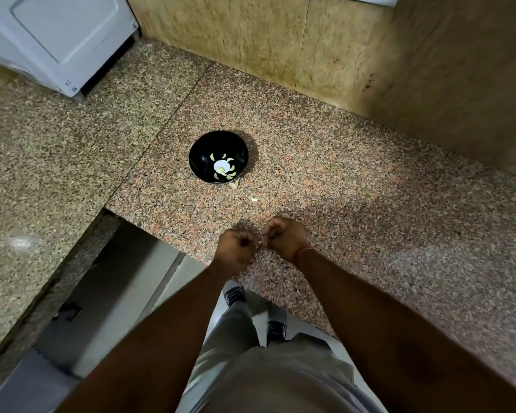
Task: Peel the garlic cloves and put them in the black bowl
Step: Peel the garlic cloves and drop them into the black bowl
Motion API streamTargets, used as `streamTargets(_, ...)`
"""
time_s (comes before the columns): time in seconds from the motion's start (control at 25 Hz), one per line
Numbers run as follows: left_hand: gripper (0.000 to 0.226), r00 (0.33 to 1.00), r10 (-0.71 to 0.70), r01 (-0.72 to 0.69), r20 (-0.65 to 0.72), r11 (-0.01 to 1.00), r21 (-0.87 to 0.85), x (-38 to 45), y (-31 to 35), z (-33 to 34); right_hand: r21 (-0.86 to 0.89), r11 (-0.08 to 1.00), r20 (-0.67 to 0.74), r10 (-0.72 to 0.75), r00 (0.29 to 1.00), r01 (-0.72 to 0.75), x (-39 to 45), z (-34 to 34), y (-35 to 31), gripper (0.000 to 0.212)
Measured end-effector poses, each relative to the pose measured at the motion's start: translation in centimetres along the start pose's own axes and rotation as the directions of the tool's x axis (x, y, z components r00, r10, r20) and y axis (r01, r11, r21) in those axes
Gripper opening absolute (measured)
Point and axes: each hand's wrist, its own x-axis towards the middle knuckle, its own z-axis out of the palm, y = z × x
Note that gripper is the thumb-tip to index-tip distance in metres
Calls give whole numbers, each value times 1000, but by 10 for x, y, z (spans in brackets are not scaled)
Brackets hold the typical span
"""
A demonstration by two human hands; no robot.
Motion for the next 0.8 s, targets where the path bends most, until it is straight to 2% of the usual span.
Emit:
streamTargets(0.24,18,1000,-7,7,-5,1000,-16,-7,-3,-4,119,993,1,20,1000,-20,-8,1,-1,24)
streamTargets(0.48,12,998,-52,52,-26,999,2,-6,2,-5,102,994,-18,-45,999,47,-11,5,-1,27)
streamTargets(0.8,14,996,-77,73,-40,991,-110,-4,-10,0,114,990,-25,-80,996,83,-9,12,7,24)
